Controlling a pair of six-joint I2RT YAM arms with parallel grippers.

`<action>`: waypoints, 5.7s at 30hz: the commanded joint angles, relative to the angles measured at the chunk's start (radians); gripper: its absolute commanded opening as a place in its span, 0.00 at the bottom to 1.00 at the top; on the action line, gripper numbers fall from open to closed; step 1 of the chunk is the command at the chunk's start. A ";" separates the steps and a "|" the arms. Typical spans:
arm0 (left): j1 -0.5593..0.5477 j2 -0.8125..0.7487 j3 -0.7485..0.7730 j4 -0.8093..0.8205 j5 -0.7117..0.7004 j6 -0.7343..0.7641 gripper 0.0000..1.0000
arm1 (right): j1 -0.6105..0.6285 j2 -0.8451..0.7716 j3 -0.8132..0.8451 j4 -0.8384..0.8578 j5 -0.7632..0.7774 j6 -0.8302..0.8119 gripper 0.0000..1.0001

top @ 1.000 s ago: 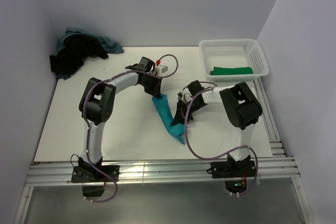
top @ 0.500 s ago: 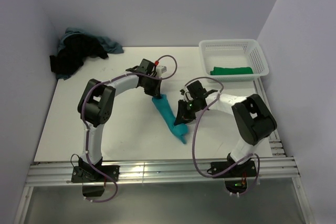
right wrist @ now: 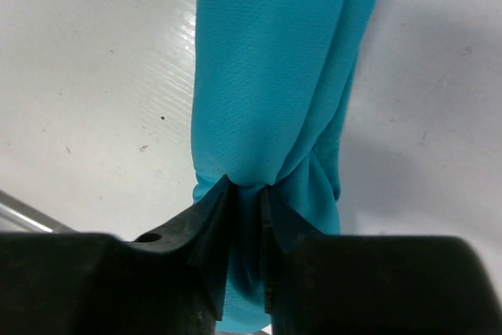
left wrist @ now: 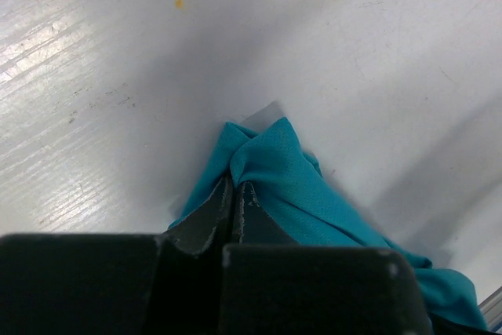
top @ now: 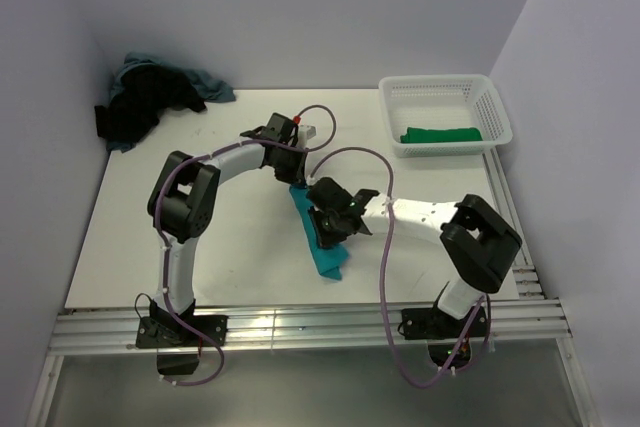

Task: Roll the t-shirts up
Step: Roll the tshirt

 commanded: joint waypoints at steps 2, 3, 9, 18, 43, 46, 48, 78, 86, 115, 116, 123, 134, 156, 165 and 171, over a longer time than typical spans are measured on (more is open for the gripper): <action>-0.001 0.070 -0.017 -0.127 -0.138 0.009 0.00 | 0.084 0.035 -0.004 -0.092 0.086 0.044 0.31; 0.000 0.072 -0.011 -0.129 -0.138 0.009 0.00 | 0.090 0.028 -0.001 -0.093 0.084 0.055 0.36; 0.000 0.084 0.008 -0.140 -0.135 0.009 0.00 | 0.117 0.009 0.021 -0.141 0.070 0.103 0.48; 0.000 0.087 0.018 -0.143 -0.125 0.009 0.00 | 0.194 0.009 0.052 -0.227 0.093 0.161 0.71; -0.001 0.099 0.049 -0.158 -0.118 0.017 0.00 | 0.300 0.149 0.096 -0.392 0.077 0.173 0.71; 0.000 0.098 0.048 -0.155 -0.121 0.017 0.00 | 0.315 0.155 0.107 -0.415 0.087 0.176 0.76; -0.001 0.096 0.045 -0.154 -0.121 0.017 0.00 | 0.322 0.156 0.118 -0.435 0.112 0.181 0.79; -0.001 0.099 0.055 -0.160 -0.130 0.017 0.00 | 0.432 0.190 0.185 -0.578 0.210 0.224 0.75; 0.000 0.102 0.048 -0.158 -0.139 0.018 0.00 | 0.441 0.175 0.164 -0.595 0.210 0.249 0.70; -0.001 0.113 0.032 -0.143 -0.145 0.015 0.00 | 0.469 0.021 0.001 -0.576 0.150 0.311 0.53; 0.000 0.113 0.029 -0.141 -0.145 0.015 0.00 | 0.473 0.015 -0.004 -0.578 0.152 0.316 0.52; -0.001 0.113 0.022 -0.135 -0.139 0.009 0.00 | 0.483 0.044 -0.008 -0.578 0.170 0.305 0.14; 0.038 0.104 0.006 -0.150 -0.173 -0.023 0.00 | 0.463 0.318 0.236 -0.600 0.415 0.125 0.00; 0.161 0.075 -0.038 -0.114 -0.115 -0.144 0.00 | 0.236 0.058 0.111 -0.113 0.431 -0.169 0.77; 0.157 0.065 -0.052 -0.115 -0.125 -0.134 0.00 | 0.236 -0.051 0.111 -0.092 0.370 -0.190 0.88; 0.151 0.065 -0.060 -0.108 -0.128 -0.135 0.00 | 0.237 -0.038 0.131 -0.141 0.330 -0.196 0.90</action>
